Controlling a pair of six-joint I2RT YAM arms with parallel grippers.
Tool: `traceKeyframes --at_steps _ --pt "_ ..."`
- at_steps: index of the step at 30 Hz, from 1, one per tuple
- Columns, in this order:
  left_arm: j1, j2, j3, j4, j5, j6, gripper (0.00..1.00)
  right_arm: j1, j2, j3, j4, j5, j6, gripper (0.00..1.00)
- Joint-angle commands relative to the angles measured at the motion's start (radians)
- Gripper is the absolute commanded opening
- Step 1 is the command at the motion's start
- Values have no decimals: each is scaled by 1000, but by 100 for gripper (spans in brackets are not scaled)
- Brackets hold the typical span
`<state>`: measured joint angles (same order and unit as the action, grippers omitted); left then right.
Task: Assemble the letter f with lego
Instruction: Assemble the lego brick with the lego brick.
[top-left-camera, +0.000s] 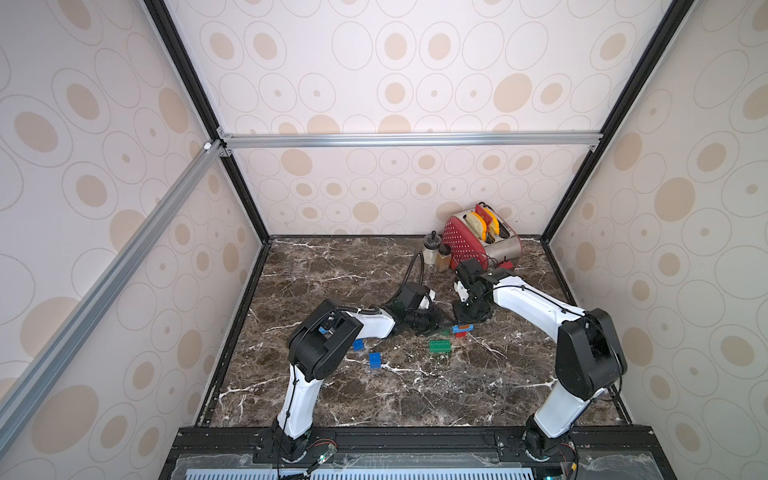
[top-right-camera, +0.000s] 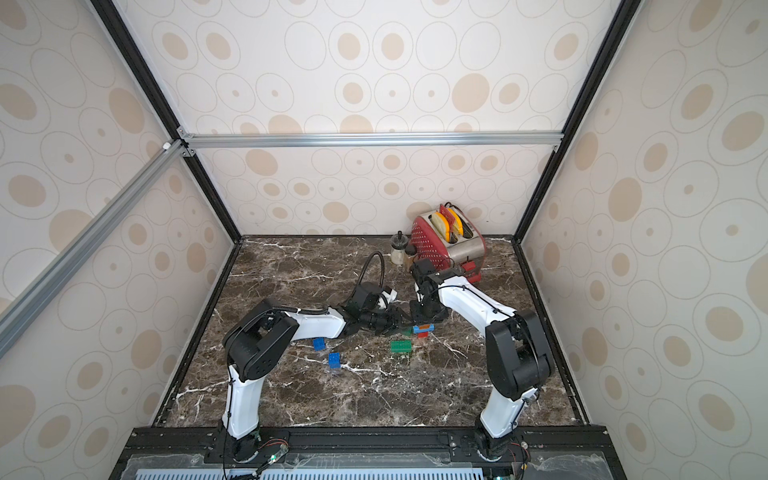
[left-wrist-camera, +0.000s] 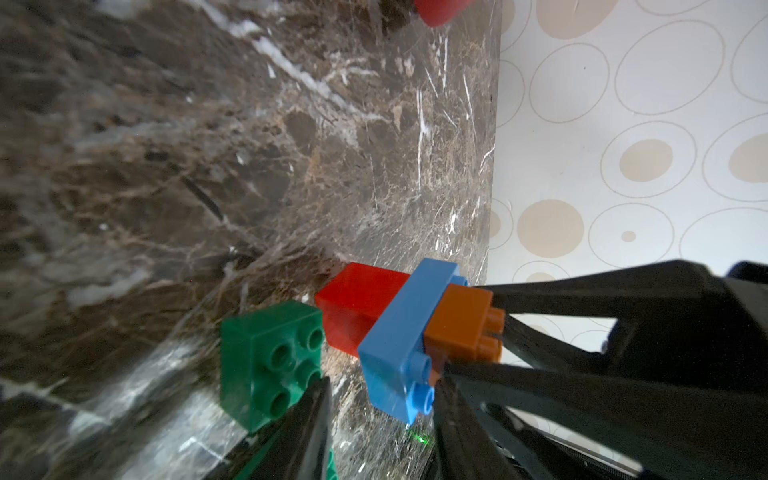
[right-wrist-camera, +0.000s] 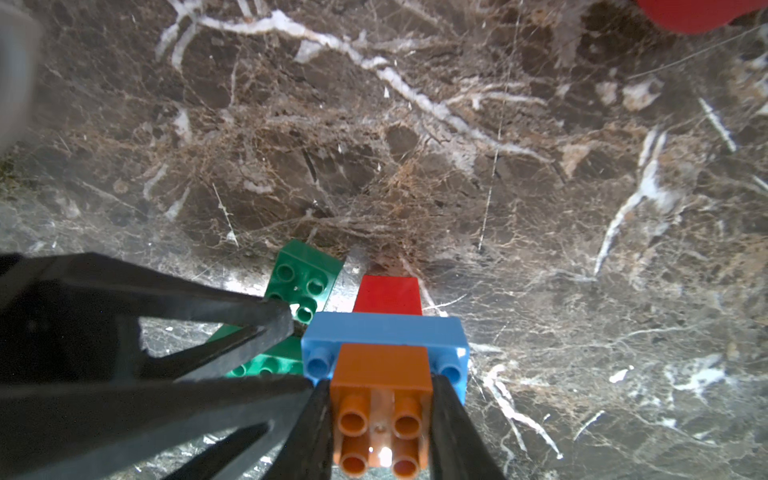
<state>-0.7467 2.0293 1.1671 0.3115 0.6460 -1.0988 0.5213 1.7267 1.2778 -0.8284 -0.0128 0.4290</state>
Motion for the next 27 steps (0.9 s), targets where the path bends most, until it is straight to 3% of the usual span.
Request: traceKeyframes --at_steps 1,19,27 --pt "20 -86 -7 -43 -9 43 44 -1 70 -31 -10 48 2 32" --pt "79 -267 -108 -205 -90 105 48 6 86 -60 9 75 14 32" --pt "81 -288 -107 -254 -109 126 58 12 73 -40 6 85 13 37"
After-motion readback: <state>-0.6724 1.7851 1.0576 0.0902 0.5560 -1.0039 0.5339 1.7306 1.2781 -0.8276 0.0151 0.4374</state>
